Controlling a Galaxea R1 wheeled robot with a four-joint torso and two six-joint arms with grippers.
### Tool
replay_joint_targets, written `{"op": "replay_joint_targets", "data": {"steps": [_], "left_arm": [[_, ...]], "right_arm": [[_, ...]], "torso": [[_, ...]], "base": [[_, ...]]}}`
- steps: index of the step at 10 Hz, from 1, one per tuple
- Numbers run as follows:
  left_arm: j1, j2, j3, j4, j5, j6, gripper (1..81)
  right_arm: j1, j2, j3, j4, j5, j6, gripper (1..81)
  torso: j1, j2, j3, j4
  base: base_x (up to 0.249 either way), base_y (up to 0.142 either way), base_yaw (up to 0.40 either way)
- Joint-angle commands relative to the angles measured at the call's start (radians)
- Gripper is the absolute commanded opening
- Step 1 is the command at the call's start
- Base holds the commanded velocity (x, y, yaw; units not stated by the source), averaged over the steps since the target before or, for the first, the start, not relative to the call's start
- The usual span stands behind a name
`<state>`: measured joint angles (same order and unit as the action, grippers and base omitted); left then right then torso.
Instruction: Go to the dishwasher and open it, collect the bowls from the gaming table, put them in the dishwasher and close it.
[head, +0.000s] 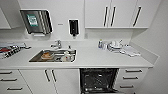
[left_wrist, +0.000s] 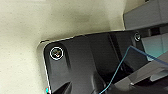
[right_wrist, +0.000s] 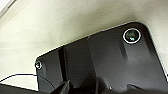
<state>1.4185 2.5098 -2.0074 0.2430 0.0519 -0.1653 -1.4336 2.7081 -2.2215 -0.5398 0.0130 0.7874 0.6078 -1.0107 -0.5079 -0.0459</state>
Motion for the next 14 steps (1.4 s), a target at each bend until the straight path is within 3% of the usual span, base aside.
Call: {"op": "replay_joint_targets", "data": {"steps": [1, 8, 9, 14], "left_arm": [[-0.032, -0.014, -0.011, 0.004, 0.051, -0.002, 81.1], [-0.014, 0.176, -0.269, 0.009, 0.052, 0.001, 81.1], [-0.014, 0.183, -0.277, 0.009, 0.052, 0.001, 81.1], [-0.008, 0.253, -0.378, -0.004, 0.051, 0.001, 81.1]], "right_arm": [[0.038, 0.012, -0.027, -0.014, -0.027, -0.002, 81.1], [0.006, 0.061, -0.108, -0.034, -0.008, -0.002, 81.1], [0.003, 0.064, -0.116, -0.034, -0.004, -0.002, 81.1], [-0.003, 0.121, -0.193, -0.045, -0.004, -0.002, 81.1]], "torso": [[-0.061, 0.095, 0.088, 0.000], [-0.233, 0.354, 0.309, 0.000], [-0.256, 0.389, 0.259, 0.000], [-0.366, 0.557, 0.281, 0.000]], "base": [[0.000, 0.000, 0.000], [0.000, 0.000, 0.000], [0.000, 0.000, 0.000], [0.000, 0.000, 0.000]]}}
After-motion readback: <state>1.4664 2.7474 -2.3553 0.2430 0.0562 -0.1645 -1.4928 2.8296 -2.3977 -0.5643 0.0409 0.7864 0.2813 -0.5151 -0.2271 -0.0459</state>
